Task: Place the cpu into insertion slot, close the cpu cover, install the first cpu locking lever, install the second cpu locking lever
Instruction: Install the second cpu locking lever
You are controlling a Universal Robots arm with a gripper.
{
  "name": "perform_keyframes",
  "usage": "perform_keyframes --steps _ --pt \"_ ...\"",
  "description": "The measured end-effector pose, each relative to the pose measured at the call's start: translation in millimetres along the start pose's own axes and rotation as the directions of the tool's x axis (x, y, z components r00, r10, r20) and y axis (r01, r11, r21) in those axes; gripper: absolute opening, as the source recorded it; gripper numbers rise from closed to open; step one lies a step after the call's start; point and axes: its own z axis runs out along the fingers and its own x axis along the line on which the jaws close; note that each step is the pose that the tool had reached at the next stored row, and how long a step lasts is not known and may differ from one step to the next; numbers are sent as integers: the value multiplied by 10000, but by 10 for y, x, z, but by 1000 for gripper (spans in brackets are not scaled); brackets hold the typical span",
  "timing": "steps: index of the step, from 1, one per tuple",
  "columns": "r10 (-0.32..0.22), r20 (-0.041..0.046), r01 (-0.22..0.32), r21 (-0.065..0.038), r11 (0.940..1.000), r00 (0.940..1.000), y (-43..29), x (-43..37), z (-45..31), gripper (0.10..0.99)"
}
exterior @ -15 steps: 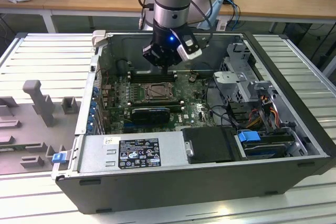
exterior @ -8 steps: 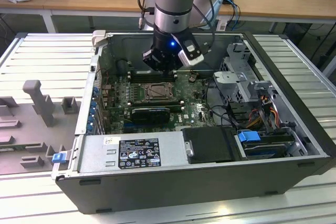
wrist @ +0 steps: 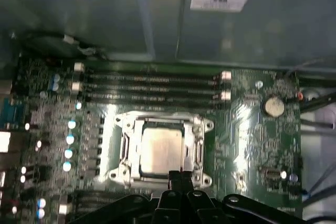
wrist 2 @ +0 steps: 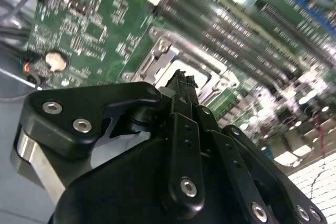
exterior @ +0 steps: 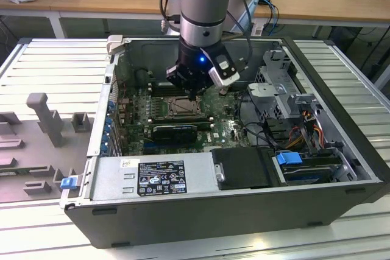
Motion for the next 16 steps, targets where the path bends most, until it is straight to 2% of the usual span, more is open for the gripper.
perform_keyframes --steps 3,6,10,15,16 --pt "4 -11 -4 -82 10000 10000 -29 2 42 106" --pt "2 -7 -2 -179 9998 10000 -97 5 62 106" --pt "6 -4 -6 -225 9997 10000 -183 26 71 106" --pt "1 2 -1 -352 9994 10000 -201 154 74 106" --pt "3 4 -3 -379 9993 10000 -200 209 76 106"
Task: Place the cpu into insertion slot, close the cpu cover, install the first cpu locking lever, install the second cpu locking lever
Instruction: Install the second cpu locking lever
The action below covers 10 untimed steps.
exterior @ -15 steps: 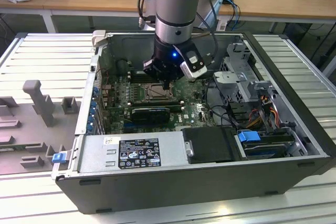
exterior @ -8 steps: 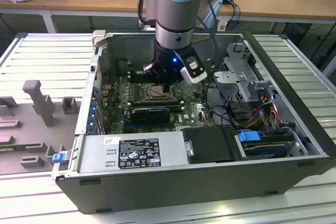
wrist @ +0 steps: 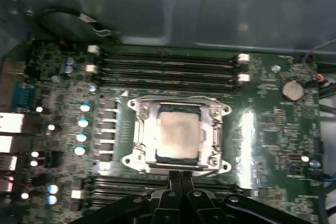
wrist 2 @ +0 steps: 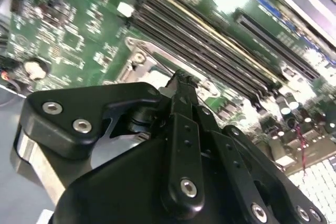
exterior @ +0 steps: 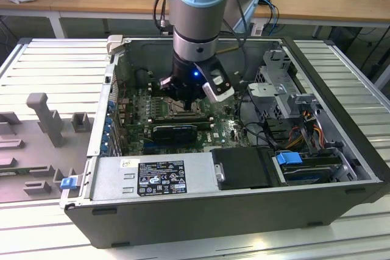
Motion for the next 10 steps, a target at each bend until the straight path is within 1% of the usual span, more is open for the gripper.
perform_keyframes --steps 1,2,3,6,7,8,10 --pt "-2 0 2 -20 10000 10000 1 45 2 106" --pt "-1 4 1 -69 10000 10000 0 157 10 106" --pt "-2 4 2 -93 10000 10000 -3 181 14 106" --pt "-3 11 4 -187 9998 10000 -19 194 39 106" --pt "-2 13 3 -232 9997 10000 -23 194 53 106" --pt "-2 17 2 -338 9994 10000 -29 195 70 106" --pt "-3 22 4 -441 9990 10000 -34 198 94 106"
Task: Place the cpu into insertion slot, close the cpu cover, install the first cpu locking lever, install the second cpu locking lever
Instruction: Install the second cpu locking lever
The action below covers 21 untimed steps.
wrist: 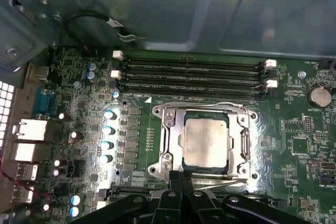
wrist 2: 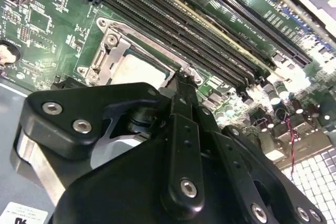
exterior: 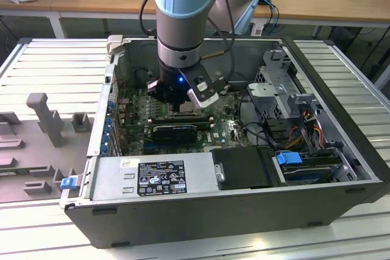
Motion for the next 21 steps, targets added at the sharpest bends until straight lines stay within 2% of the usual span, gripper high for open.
perform_keyframes --steps 3,7,13,14,16,17,21 --pt "0 10 0 -155 9999 10000 -13 3 -2 106" --pt "1 17 0 -296 9996 10000 -45 18 -9 106" --pt "-1 28 2 -513 9987 10000 -140 30 -32 106" --pt "-1 30 2 -559 9984 10000 -147 31 -34 106" --pt "0 42 3 -776 9970 10000 -173 44 -40 106" --pt "-8 44 12 -835 9965 10000 -196 55 -44 106" --pt "-71 37 74 -947 9955 10000 -245 108 -24 106"
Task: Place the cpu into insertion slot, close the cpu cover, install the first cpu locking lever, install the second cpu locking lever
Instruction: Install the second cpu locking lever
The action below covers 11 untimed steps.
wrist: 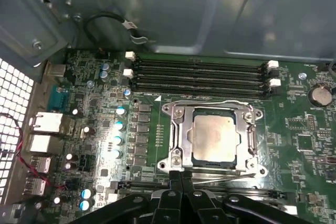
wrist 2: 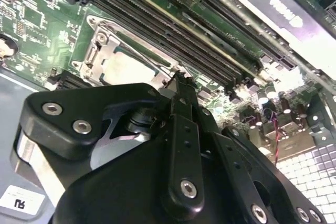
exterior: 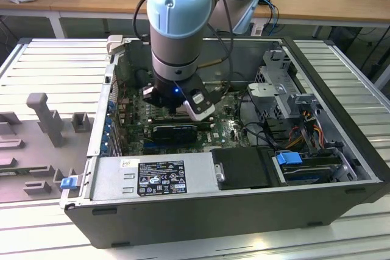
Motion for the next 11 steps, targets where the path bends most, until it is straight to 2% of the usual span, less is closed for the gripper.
perform_keyframes --steps 7,11 --pt "-167 -52 167 -76 9998 9998 -43 49 132 106" --pt "-185 -32 184 -214 9996 9998 -58 84 179 106"
